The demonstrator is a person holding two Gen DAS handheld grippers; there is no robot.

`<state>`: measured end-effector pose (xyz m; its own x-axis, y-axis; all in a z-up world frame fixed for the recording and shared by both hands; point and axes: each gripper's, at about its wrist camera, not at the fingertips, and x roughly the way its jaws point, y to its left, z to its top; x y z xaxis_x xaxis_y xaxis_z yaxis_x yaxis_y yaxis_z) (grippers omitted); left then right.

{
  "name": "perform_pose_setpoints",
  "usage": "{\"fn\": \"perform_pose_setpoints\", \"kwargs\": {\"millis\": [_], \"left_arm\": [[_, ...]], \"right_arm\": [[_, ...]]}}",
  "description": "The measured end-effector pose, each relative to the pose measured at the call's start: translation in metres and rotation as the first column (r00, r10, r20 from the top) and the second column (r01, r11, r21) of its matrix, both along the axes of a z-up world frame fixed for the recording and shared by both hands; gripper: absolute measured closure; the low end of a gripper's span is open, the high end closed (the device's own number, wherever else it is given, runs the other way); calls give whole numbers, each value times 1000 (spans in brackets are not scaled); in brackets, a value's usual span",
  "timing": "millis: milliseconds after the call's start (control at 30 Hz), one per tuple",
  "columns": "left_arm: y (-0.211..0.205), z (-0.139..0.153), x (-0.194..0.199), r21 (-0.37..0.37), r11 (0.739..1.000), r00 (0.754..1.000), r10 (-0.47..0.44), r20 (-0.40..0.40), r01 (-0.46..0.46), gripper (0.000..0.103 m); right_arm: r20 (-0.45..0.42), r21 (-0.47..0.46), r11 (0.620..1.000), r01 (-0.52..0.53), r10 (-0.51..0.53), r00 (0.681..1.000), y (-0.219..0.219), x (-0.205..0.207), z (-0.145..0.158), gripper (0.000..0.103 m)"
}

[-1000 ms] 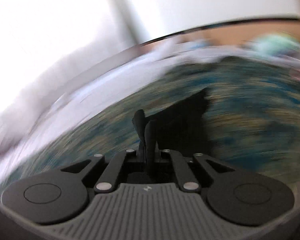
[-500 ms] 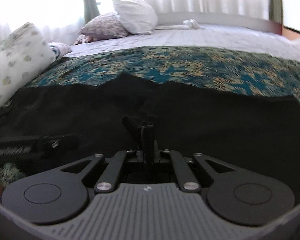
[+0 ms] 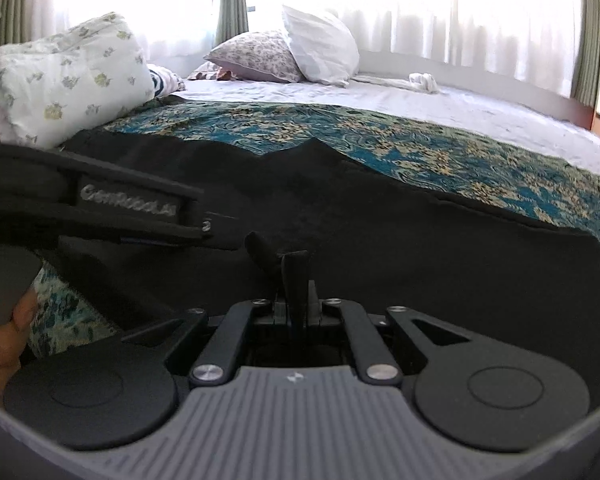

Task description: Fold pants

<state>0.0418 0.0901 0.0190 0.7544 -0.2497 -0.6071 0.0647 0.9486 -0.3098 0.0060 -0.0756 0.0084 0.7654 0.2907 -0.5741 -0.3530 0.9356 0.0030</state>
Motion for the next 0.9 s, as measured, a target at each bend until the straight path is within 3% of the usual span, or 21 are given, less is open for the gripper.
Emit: {"fn": "perform_pose_setpoints", "kwargs": {"millis": [133,167,200,233,267,433,600,633,767,900], "left_arm": [[-3,0,-2,11,1000,1000,-2,0,2,51],[-3,1,-1,11,1000,1000,-1,0,1,51],[-3,1,-1,11,1000,1000,-1,0,1,51],[-3,2,-1,11,1000,1000,-1,1,1,51],[-3,4,-2,14,1000,1000,-1,4,1,51],[-3,14,-6,20,1000,999,-3,34,2,51],[-20,24,-14,13,999,996,-46,73,46,58],[-25,25,-15,9,998,995,-61,82,61,59],[-52,29,-23,11,993,987,-120,107,120,59],[-73,30,-30,24,984,976,-181,125,179,59]], "right_arm": [[26,-13,1000,-17,18,1000,6,-7,0,82],[30,-9,1000,-18,19,999,6,-8,0,59],[32,-1,1000,-29,29,999,5,-9,0,52],[31,17,999,-47,47,998,3,-11,1,35],[27,38,998,-59,58,998,0,-14,1,27],[41,105,994,-43,39,998,-24,-35,8,23],[146,138,982,132,-151,978,-67,-62,19,20],[158,130,972,196,-215,964,-77,-63,20,20],[144,190,891,412,-441,886,-125,-67,23,42],[155,214,827,520,-555,817,-155,-73,22,42]]}}
